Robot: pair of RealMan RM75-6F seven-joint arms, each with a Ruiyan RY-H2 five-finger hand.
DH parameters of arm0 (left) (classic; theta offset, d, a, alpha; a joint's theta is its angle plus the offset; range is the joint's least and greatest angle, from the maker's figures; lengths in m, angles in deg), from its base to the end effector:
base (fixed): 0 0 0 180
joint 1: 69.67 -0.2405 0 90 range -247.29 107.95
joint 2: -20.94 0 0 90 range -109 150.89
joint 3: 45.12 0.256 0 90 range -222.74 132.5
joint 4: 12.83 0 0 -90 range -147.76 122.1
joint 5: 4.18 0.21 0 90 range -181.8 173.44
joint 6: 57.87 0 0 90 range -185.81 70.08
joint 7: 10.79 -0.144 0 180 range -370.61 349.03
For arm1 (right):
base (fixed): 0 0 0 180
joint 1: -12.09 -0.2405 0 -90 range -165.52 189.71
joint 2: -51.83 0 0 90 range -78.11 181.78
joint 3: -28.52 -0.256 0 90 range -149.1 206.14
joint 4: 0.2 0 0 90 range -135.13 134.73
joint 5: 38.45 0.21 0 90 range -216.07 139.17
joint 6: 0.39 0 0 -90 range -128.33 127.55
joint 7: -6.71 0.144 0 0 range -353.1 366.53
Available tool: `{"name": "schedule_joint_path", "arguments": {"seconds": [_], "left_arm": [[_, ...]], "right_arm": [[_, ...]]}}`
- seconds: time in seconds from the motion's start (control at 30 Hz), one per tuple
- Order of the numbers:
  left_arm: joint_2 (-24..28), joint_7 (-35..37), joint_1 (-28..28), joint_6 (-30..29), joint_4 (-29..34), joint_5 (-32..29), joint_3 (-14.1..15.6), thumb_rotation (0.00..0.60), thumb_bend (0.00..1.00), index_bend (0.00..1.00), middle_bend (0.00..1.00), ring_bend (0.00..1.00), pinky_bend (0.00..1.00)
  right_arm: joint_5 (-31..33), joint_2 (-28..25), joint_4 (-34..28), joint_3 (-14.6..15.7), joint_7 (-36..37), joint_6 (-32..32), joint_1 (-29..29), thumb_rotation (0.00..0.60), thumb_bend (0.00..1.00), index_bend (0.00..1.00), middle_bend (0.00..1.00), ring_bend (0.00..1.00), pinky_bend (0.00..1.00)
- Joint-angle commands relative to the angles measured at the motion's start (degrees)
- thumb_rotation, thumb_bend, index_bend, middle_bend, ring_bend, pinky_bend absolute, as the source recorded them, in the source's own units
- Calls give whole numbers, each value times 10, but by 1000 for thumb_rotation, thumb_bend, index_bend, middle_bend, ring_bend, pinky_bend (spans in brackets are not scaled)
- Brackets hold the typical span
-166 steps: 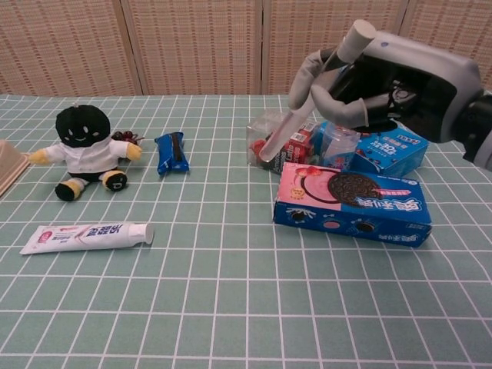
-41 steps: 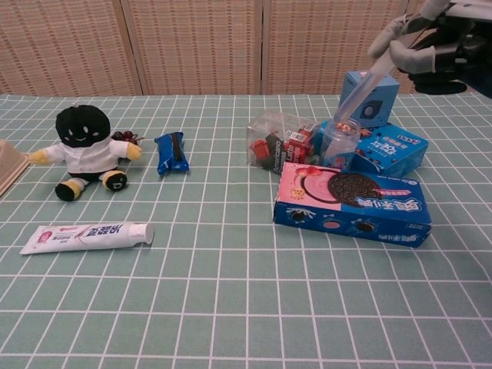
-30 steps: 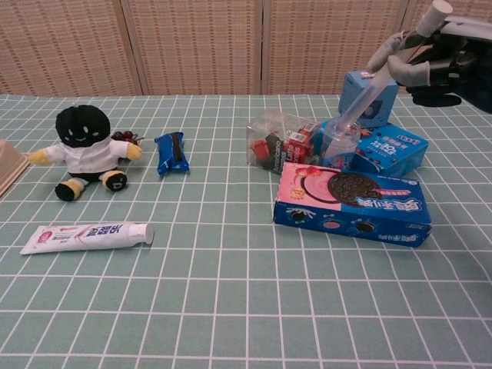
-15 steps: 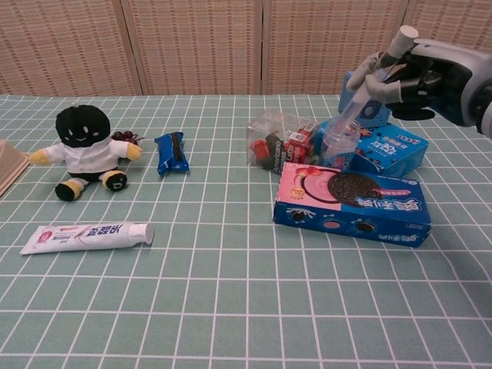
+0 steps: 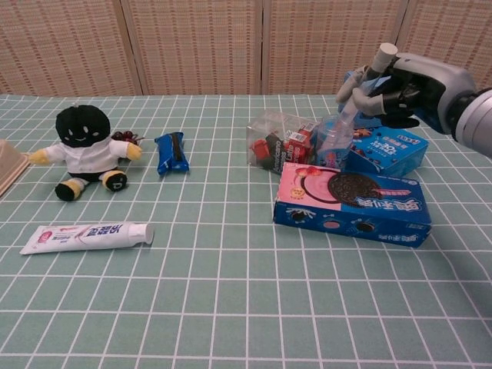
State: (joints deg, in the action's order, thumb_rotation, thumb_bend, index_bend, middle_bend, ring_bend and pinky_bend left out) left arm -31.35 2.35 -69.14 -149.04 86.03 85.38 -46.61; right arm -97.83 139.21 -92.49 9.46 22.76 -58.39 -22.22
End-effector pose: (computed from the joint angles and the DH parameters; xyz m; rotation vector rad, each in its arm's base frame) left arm -0.2997 0.1520 0.2193 -1.3091 -0.9625 -1.0422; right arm -0.1530 -0.3387 0.0163 1.2588 -1.7072 1.4355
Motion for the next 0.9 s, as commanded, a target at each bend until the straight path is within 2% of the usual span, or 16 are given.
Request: {"name": "schedule_joint_path", "arguments": {"seconds": [0.03, 0.13, 0.3, 0.67, 0.9], "left_arm": [[0, 0, 1, 1, 0, -1, 0, 600, 325, 450, 627, 468, 533], [0, -1, 1, 1, 0, -1, 0, 600, 326, 450, 627, 468, 533], [0, -1, 1, 2, -1, -1, 0, 600, 325, 450, 627, 467, 533], [0, -2, 1, 3, -1, 0, 0, 600, 325, 450, 627, 468, 533], [-1, -4, 1, 2, 0, 2, 1, 600, 325, 450, 627, 468, 533]], "right_arm": [[2, 2, 1, 0, -7, 2, -2, 600, 557, 782, 1000, 1000, 1000], [2, 1, 0, -1, -10, 4, -3, 600, 533, 757, 1000, 1000, 1000], [1, -9, -8, 1, -3, 21, -2, 600, 437, 688, 1000, 1000, 1000], [3, -20, -9, 0, 2, 43, -7, 600, 186, 444, 1000, 1000, 1000], [-6, -20, -6, -2, 7, 40, -7, 600, 78, 361, 1000, 1000, 1000]]}}
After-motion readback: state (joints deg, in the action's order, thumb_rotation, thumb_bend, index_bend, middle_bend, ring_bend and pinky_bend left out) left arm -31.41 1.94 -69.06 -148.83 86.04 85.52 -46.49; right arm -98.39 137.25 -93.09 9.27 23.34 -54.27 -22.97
